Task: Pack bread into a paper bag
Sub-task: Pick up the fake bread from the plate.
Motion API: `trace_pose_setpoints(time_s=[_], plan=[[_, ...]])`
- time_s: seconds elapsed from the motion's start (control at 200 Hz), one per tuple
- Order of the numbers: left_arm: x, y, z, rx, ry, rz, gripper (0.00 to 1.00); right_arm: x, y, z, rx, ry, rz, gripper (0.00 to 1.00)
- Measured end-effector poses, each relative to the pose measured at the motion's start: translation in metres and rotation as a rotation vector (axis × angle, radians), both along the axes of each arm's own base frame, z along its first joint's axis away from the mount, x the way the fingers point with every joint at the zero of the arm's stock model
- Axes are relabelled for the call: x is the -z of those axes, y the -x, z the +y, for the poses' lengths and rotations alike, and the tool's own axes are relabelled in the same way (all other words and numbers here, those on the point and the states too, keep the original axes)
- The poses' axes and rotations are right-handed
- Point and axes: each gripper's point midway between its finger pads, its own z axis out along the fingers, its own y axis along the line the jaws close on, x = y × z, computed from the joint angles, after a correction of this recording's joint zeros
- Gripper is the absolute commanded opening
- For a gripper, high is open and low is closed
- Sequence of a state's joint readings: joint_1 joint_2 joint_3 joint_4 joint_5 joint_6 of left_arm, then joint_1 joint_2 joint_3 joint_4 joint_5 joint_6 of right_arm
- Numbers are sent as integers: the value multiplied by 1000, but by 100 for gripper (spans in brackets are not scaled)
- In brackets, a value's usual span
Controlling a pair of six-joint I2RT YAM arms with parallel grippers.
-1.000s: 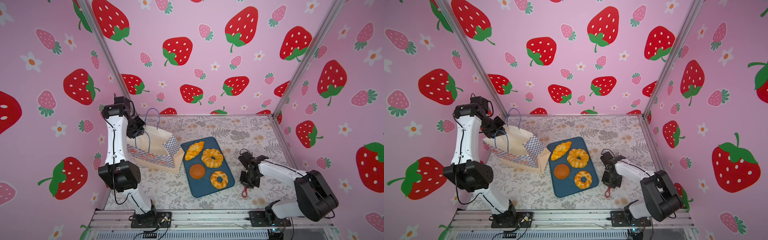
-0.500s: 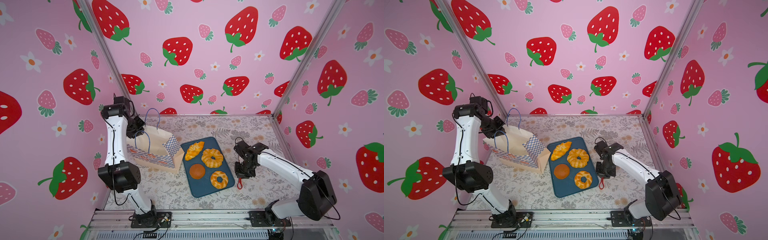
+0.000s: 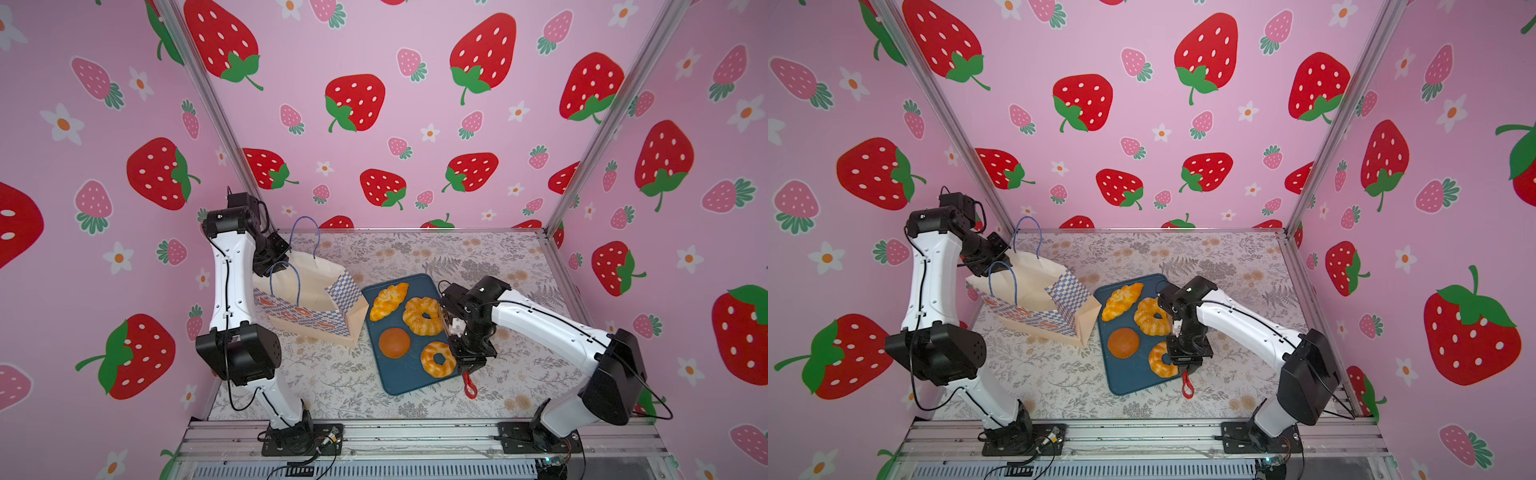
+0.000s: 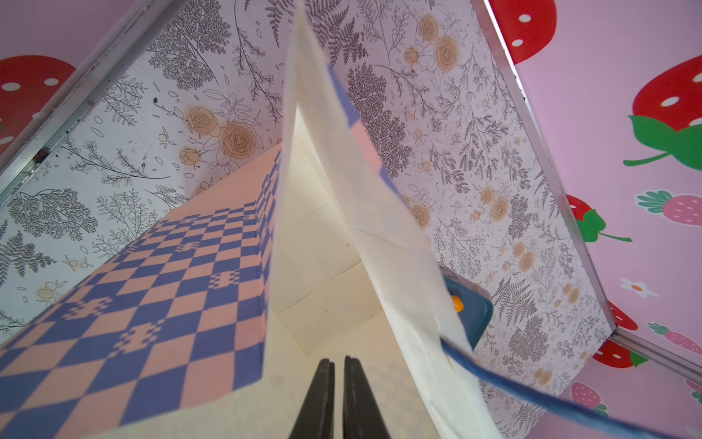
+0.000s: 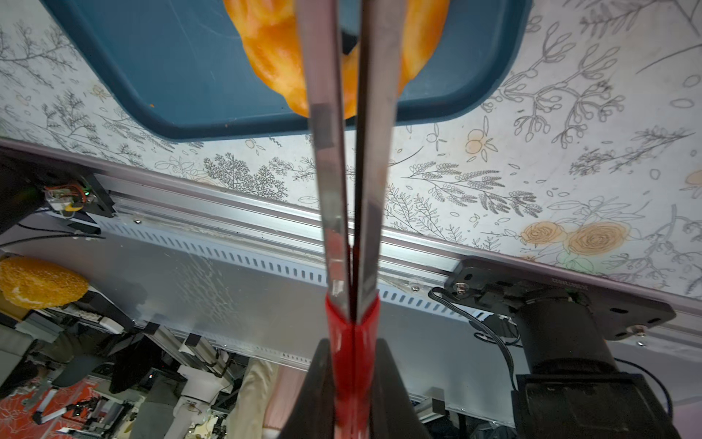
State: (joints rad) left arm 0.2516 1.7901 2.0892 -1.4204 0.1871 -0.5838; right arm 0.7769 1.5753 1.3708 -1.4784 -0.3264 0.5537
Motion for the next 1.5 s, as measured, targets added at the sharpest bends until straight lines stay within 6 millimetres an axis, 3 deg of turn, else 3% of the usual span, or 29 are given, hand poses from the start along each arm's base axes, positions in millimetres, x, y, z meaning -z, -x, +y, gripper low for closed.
trace_pose_setpoints(time_s=[0.24,0.33,0.515,0.715,1.01,1.086,1.236,1.311,1.346,1.421,1.501], plan=[[0,0,0,0,0,0,13,-18,-13,7,-124,42,-54,11],[0,0,0,0,0,2,13,-18,-18,11,-176,66,-64,0],[-1,1,0,0,0,0,13,-20,-31,30,-240,45,-87,0],[-5,7,-1,1,-4,0,13,-22,-13,42,-321,18,-79,19],[-14,13,-3,2,-10,-22,13,-26,5,42,-394,13,-93,27],[-15,14,-3,2,-11,-22,13,-25,7,38,-399,20,-98,26],[-15,16,-3,2,-10,-18,13,-30,7,35,-395,14,-127,7],[-16,17,-4,2,-10,-16,13,-33,7,34,-392,9,-144,4],[-17,18,-4,2,-10,-18,13,-34,7,34,-392,6,-151,7],[-19,19,-4,2,-11,-23,13,-37,7,33,-389,-2,-163,23],[-20,20,-4,2,-12,-27,13,-40,7,33,-389,-15,-174,26]])
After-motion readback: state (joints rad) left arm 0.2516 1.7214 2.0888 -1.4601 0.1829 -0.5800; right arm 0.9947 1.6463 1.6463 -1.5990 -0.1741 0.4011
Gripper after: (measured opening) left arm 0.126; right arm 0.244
